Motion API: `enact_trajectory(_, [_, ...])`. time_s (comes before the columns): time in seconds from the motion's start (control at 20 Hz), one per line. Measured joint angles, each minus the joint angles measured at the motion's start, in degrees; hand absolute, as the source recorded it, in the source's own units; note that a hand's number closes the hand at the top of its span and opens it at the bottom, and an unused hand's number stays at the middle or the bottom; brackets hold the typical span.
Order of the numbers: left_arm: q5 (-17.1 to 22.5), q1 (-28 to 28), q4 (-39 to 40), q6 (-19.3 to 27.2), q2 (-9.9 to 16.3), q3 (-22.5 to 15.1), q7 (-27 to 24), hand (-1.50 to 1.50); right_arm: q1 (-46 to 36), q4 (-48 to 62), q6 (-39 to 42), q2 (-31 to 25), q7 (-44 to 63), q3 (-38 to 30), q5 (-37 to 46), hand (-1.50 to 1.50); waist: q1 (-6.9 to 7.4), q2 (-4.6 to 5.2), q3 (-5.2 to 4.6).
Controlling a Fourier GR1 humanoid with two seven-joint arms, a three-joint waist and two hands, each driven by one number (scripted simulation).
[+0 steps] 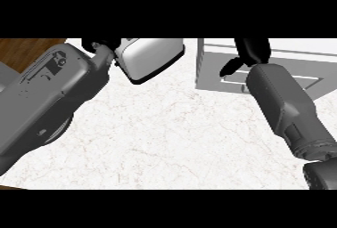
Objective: Pick up the can, place it into the drawer and close the drawer
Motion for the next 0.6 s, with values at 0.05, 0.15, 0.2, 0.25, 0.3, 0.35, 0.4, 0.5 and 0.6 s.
enact_trajectory(0.05, [-0.24,0.15,-0.46,0.51,-0.18,-0.19,0.11,-1.50,-0.43,0.44,0.64,0.15,-0.67,-0.25,-0.32,-1.50,0.14,0.01,0.01])
enact_trajectory(0.15, [-0.40,0.77,-0.75,0.22,0.05,-0.04,0.03,-1.50,-1.66,1.34,2.89,0.61,-2.82,-1.35,-1.75,-1.50,0.12,0.28,0.09])
enact_trajectory(0.2, [-0.40,0.96,-1.10,0.28,0.07,-0.04,0.20,-1.50,-1.98,1.55,3.73,1.06,-4.11,-2.45,-3.08,-1.50,0.14,0.33,0.13])
enact_trajectory(0.25, [-0.42,1.20,-1.43,0.38,0.12,-0.03,0.36,-1.50,-2.23,1.73,4.74,1.33,-5.60,-3.85,-4.71,-1.50,0.06,0.43,0.20])
enact_trajectory(0.3, [-0.45,1.75,-1.91,0.31,0.23,-0.05,0.29,-1.50,-2.34,1.81,5.44,1.41,-6.94,-5.22,-6.17,-1.50,-0.03,0.50,0.21])
enact_trajectory(0.35, [-0.47,1.86,-2.13,0.20,0.47,-0.01,0.44,-1.50,-2.49,1.84,6.28,1.46,-8.15,-6.76,-7.81,-1.50,-0.10,0.57,0.22])
enact_trajectory(0.4, [-0.57,1.87,-2.09,0.20,0.50,-0.01,0.49,-1.50,-2.83,1.90,7.34,1.62,-9.29,-8.27,-9.43,-1.50,-0.36,0.67,0.25])
enact_trajectory(0.5, [-0.59,2.27,-2.77,0.11,1.00,0.08,0.75,-1.50,-3.10,1.96,9.49,1.61,-11.48,-11.62,-12.99,-1.50,-0.42,0.58,0.27])
enact_trajectory(0.6, [-0.74,2.91,-3.49,0.20,1.21,0.07,0.72,-1.50,-3.19,1.76,11.09,1.67,-13.64,-14.75,-16.30,-1.50,-0.50,0.44,0.24])
